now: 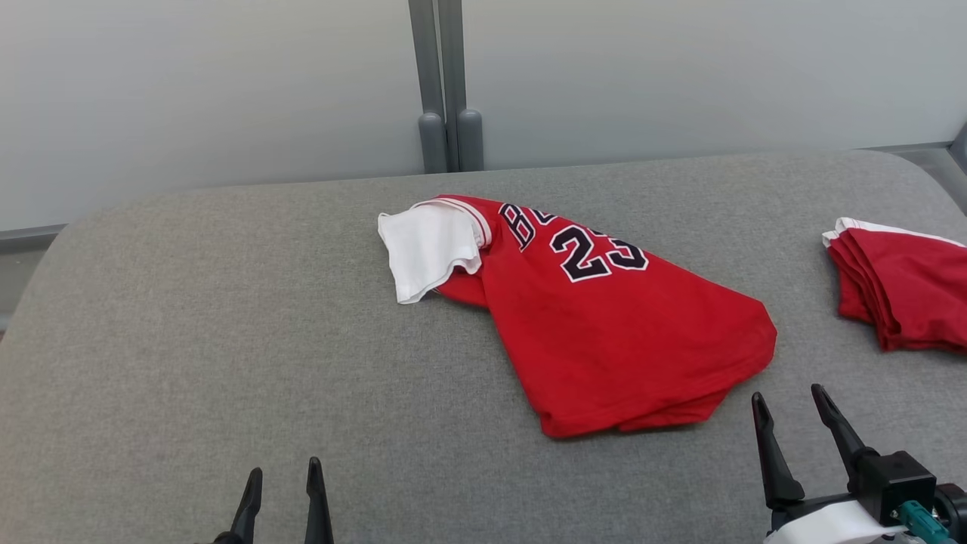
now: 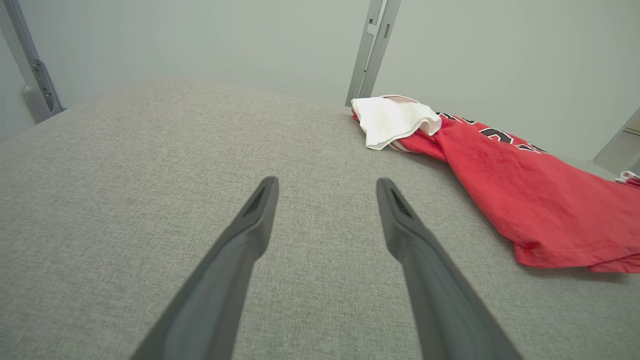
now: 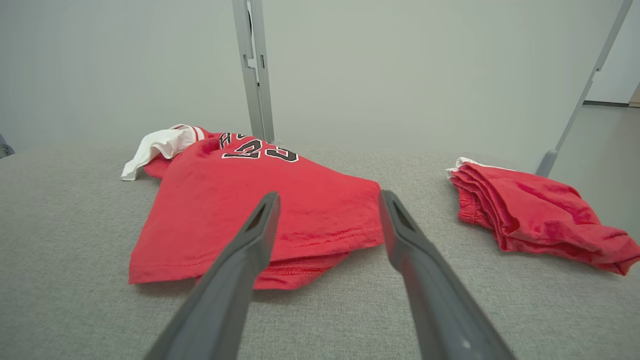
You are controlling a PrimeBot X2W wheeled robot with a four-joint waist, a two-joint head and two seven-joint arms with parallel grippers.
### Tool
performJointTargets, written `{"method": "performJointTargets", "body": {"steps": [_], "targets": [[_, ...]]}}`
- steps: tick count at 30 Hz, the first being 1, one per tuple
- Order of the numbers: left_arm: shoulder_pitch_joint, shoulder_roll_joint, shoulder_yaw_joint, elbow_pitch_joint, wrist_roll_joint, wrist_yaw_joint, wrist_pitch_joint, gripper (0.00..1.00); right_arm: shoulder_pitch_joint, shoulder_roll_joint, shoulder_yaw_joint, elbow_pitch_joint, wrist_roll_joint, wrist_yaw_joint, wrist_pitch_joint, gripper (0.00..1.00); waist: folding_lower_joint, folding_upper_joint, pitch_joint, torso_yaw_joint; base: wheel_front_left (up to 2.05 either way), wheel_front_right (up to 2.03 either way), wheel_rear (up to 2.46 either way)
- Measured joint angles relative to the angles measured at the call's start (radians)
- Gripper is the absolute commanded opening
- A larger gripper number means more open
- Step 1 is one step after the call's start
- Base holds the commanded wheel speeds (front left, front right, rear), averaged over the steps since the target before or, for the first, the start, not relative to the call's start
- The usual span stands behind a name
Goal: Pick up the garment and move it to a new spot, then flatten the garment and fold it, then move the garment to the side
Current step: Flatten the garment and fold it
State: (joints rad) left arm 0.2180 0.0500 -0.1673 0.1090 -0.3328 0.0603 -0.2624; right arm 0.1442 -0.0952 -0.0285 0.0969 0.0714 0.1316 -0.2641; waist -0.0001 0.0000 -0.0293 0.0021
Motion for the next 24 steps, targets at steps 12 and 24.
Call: {"method": "performJointTargets", "body": {"steps": [12, 24], "targets": [[-0.201, 0.0, -0.208, 0.149, -0.11, -0.026, -0.002, 1.0, -0.078, -0.019, 0.038, -0.007, 0.018, 0.0, 0.0, 1.0, 0.0, 0.0, 0.058, -0.062, 0.0, 0.0, 0.0], [-0.524, -0.003, -0.486, 0.447, -0.412, 0.028, 0.089, 1.0, -0.155, 0.004, 0.01, 0.007, 0.046, 0.0, 0.0, 1.0, 0.0, 0.0, 0.207, -0.208, 0.0, 0.0, 0.0]]}}
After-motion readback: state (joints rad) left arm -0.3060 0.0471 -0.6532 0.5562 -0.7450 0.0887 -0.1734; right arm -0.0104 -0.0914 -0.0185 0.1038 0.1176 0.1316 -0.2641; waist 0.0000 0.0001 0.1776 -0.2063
